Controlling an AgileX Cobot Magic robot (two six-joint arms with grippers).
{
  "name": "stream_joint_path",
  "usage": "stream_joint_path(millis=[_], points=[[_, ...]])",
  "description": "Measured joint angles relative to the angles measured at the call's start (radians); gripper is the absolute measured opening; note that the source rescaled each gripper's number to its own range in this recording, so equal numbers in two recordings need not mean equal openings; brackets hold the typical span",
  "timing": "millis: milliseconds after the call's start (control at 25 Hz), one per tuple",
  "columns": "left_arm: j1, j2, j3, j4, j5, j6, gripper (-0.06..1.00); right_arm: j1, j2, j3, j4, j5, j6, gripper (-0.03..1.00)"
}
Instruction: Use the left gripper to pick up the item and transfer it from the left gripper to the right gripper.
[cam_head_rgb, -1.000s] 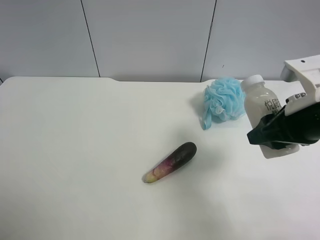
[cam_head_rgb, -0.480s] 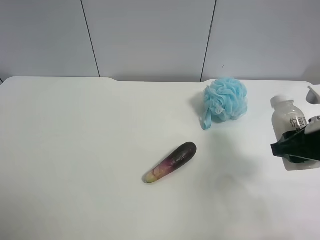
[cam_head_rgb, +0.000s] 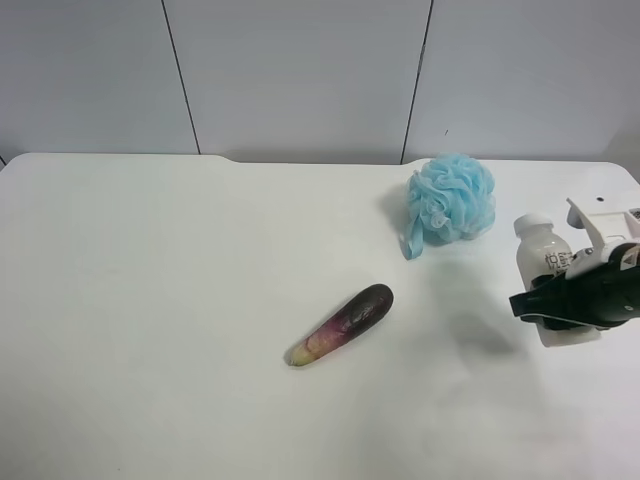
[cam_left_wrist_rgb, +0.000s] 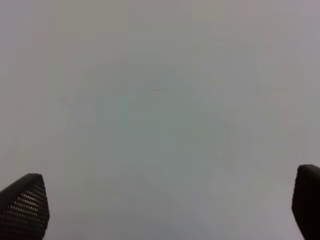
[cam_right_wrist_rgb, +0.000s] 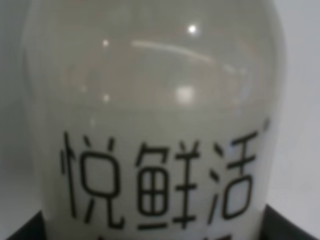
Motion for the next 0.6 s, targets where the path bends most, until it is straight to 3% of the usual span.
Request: stream_joint_path(millis=[600], points=[[0.0,0.0,0.0,0.0,0.0,0.0,0.95,0.0,0.251,-0.07,0.0,-0.076,-0.007,0.0]])
